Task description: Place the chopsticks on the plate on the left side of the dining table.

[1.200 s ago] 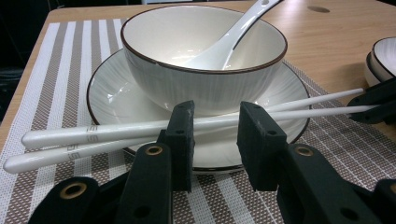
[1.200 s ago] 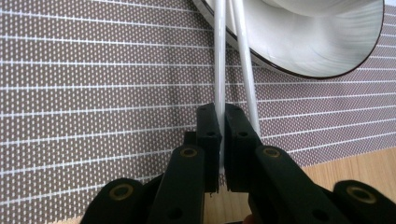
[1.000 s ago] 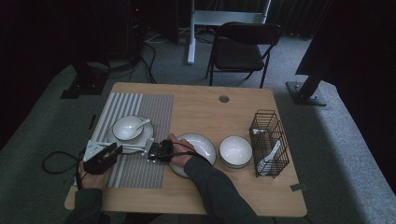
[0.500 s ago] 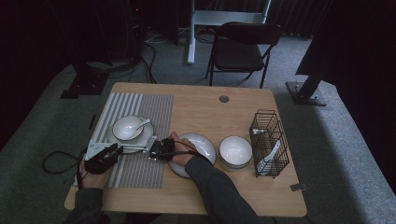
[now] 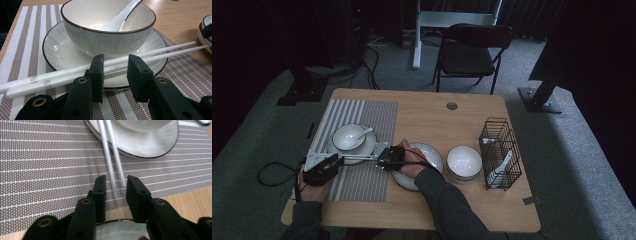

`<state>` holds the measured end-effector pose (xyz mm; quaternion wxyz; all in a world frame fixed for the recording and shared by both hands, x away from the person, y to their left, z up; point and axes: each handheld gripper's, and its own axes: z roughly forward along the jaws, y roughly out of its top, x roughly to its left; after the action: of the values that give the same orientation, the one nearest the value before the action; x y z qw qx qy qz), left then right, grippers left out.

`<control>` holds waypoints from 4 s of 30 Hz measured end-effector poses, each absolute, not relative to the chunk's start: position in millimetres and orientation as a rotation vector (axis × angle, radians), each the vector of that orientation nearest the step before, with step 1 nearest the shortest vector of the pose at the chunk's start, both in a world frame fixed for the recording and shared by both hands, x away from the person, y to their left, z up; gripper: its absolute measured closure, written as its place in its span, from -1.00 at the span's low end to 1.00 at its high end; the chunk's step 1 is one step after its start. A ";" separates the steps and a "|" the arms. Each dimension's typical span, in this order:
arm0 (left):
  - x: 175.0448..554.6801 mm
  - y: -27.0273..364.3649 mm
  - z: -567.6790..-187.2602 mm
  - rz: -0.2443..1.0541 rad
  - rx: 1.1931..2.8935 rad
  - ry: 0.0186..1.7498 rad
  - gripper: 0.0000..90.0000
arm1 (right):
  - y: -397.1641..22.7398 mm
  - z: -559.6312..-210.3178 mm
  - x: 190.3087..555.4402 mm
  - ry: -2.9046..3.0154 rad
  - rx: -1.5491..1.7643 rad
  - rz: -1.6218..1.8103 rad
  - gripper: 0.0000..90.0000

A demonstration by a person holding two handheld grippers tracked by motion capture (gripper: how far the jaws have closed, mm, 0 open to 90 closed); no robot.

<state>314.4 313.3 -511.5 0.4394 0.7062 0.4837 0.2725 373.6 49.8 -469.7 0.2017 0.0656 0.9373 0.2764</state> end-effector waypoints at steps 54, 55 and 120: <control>308.8 328.0 -500.7 0.721 1.689 1.209 0.47 | 22.8 -459.5 379.2 2.519 0.408 0.848 0.34; 306.7 335.8 -498.7 0.738 1.667 1.228 0.47 | 22.1 -459.2 378.8 2.514 0.412 0.852 0.34; 330.6 397.9 -513.7 0.852 1.639 1.463 0.47 | 29.0 -462.3 375.7 2.483 0.458 0.899 0.30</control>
<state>330.6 397.9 -513.7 0.3826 0.6428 0.5735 0.3339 375.7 29.0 -462.3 0.2286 0.1662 0.9020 0.3264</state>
